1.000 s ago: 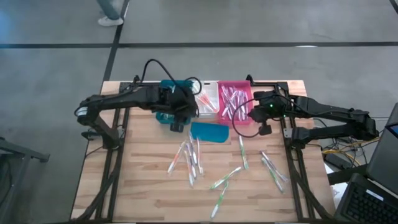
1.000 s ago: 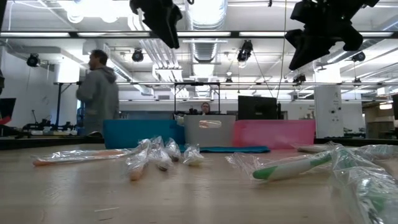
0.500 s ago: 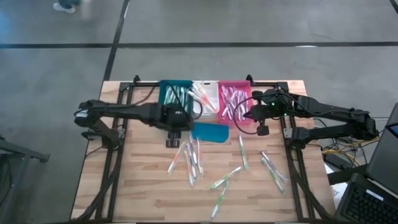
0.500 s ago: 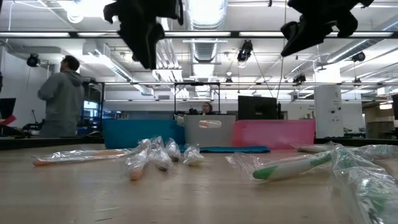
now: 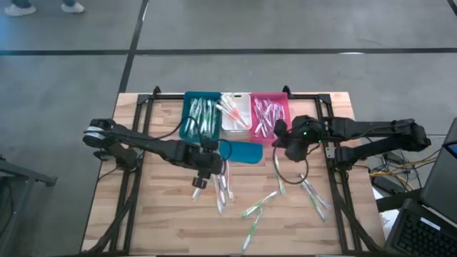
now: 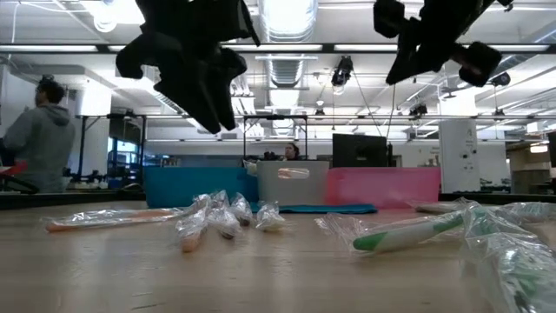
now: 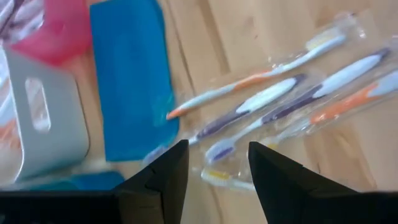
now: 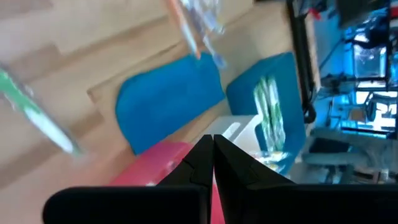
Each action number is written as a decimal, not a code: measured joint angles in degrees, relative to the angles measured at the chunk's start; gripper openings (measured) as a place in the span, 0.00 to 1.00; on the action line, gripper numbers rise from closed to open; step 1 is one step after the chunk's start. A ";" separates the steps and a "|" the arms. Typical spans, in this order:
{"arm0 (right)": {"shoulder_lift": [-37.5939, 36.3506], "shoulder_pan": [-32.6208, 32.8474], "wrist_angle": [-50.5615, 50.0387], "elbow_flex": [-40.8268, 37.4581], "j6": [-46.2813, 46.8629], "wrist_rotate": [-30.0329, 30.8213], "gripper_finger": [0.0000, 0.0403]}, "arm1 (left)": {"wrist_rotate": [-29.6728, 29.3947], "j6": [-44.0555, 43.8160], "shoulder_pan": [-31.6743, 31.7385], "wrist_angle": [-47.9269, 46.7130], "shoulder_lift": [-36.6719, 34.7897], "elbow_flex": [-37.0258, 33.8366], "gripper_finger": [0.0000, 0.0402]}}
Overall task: Pick & Place Toothbrushes
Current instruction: Put the green toothbrush into the blue bin
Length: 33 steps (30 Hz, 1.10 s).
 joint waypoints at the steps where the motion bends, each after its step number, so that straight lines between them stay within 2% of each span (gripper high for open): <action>1: 0.76 0.74 -0.10 0.00 -0.47 1.53 0.02 | 0.25 0.73 -0.17 0.63 0.00 -0.12 0.43; 6: 5.03 4.80 -1.39 0.00 -5.11 8.37 0.02 | 3.21 2.77 -0.37 2.59 -0.09 0.03 0.43; 12: 9.85 9.59 -5.84 0.00 -2.30 20.35 0.02 | 5.64 2.50 -0.37 3.84 -0.69 0.03 0.43; 24: 16.02 13.54 -14.70 -0.04 7.64 22.59 0.03 | 5.82 3.54 -0.37 7.20 -0.96 0.03 0.43; 28: 19.09 13.66 -15.93 -0.03 10.11 22.55 0.08 | 5.80 3.75 -0.37 7.78 -0.96 0.03 0.43; 33: 23.10 13.94 -15.75 -0.04 11.34 21.63 0.19 | 5.80 3.87 -0.37 8.15 -0.96 0.03 0.43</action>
